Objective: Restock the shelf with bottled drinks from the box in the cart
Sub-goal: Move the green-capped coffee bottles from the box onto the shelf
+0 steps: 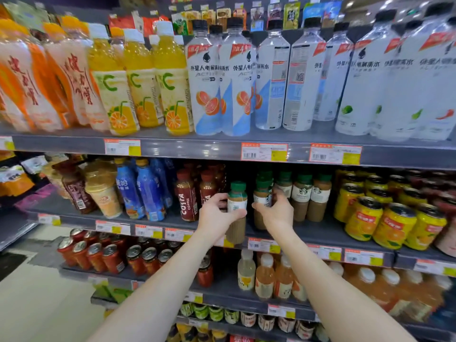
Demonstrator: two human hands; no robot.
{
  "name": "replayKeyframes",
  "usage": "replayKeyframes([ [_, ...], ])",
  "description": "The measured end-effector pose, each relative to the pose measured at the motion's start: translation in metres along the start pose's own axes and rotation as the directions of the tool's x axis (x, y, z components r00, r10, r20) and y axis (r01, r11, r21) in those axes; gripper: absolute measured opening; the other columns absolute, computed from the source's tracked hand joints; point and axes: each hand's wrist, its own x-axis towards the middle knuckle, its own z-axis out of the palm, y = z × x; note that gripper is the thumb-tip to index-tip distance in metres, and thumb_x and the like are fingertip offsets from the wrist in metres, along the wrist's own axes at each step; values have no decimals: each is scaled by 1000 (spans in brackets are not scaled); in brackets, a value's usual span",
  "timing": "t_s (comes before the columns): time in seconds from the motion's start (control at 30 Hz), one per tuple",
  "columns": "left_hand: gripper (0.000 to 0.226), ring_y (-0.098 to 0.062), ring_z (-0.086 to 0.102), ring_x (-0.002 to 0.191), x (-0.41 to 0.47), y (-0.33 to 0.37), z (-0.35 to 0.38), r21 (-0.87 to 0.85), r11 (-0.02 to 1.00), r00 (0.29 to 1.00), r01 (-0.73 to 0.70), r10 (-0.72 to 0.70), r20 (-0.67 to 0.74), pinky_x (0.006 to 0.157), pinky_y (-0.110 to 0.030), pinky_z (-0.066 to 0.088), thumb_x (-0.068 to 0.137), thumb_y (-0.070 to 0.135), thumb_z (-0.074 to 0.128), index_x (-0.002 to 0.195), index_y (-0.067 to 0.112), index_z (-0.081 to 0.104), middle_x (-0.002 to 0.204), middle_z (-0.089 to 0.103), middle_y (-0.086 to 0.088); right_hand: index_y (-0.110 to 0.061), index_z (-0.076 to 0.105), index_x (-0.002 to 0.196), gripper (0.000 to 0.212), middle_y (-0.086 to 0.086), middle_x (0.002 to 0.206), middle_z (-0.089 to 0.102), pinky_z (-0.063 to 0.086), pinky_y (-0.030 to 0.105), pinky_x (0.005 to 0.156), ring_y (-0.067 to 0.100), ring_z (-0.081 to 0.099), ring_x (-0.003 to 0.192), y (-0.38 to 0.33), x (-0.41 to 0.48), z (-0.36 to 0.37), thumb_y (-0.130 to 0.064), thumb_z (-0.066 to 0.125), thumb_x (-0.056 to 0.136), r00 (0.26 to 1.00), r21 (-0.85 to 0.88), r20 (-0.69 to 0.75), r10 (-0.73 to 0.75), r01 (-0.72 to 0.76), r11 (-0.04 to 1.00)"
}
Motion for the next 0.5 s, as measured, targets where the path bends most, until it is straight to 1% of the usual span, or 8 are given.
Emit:
replayKeyframes([
  [0.07,65,-9,67,100,8,-1,-2,-2,1000,999,-16,16,30,88,-34,60,70,37,94,126,25,63,110,68,10,-19,58,134,63,2,123,69,53,35,92,23,66,112,4,1,7,-29,86,78,999,-8,-30,-9,9,1000],
  [0.13,65,-9,70,98,15,-4,-3,-14,999,997,-37,38,66,85,-31,61,69,38,94,125,24,65,109,71,7,-17,59,133,61,4,126,66,50,34,92,24,63,114,5,2,11,-26,85,79,997,-22,-64,-30,29,999],
  [0.2,64,-8,71,96,21,-6,-4,-4,998,994,-64,64,94,85,-33,61,67,39,95,122,26,66,107,73,7,-17,59,132,57,6,126,65,50,35,93,25,62,114,6,2,13,-24,82,80,995,-40,-85,-52,48,998],
  [0.27,64,-8,71,95,24,-8,-3,8,996,988,-91,89,123,86,-35,61,66,39,95,122,25,67,106,73,7,-17,60,128,49,6,121,67,51,35,90,25,63,111,6,2,14,-21,79,83,994,-46,-92,-64,60,997],
  [0.33,61,-8,72,94,24,-9,-1,5,995,985,-102,100,142,86,-35,61,65,40,95,118,28,68,105,73,8,-17,61,123,41,6,115,68,51,33,87,25,64,107,5,1,16,-18,75,85,992,-57,-99,-74,69,996],
  [0.4,56,-7,71,94,23,-9,1,-1,994,982,-110,109,155,85,-33,61,65,39,96,113,34,66,105,73,9,-18,62,122,37,4,114,68,51,33,88,23,65,106,4,0,15,-18,73,86,991,-63,-112,-77,70,996],
  [0.5,58,-6,71,93,19,-11,3,0,993,976,-121,119,181,82,-28,61,67,36,95,118,28,68,108,73,8,-17,63,124,38,4,117,67,52,35,91,22,63,109,5,-1,13,-19,72,88,988,-74,-135,-76,66,995],
])
